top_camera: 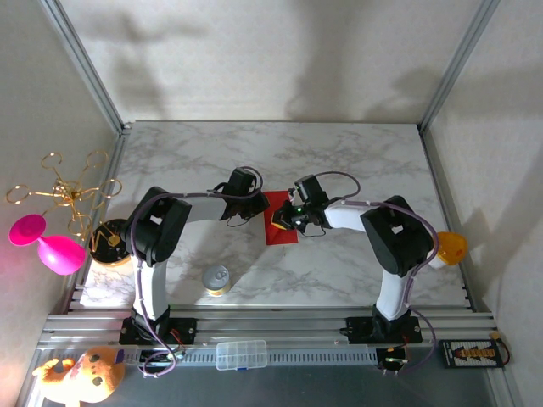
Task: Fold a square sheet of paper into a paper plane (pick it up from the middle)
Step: Fold the triangle a second time at the center of the table.
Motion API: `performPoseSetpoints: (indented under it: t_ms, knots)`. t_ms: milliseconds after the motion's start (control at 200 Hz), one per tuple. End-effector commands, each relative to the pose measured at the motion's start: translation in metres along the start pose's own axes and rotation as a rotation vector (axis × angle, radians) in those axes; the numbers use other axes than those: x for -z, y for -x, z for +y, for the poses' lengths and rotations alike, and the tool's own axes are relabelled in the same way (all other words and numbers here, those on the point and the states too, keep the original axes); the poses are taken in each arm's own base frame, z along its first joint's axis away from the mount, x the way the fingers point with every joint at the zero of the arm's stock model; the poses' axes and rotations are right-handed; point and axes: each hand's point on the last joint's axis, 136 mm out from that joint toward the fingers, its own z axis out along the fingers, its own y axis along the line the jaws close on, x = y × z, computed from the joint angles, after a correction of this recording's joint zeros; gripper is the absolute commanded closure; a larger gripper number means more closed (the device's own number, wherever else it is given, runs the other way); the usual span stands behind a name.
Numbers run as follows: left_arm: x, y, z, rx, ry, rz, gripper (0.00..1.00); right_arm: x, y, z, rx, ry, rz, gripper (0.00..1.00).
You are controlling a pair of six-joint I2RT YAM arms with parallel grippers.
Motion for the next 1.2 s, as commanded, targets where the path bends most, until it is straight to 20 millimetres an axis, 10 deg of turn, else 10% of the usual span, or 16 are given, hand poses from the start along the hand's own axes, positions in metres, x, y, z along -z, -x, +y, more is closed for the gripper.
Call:
performPoseSetpoints:
  t_ms: [0,1192]
  knots:
    - [-0.008,-0.018,0.035,0.032,0.099,0.054,0.86,-0.006,0.007,0.002,-0.009,-0.013,-0.032,1.0]
    - [-0.012,-0.026,0.043,0.042,0.113,0.074,0.86,-0.019,0.008,-0.009,-0.045,-0.049,-0.053,1.0]
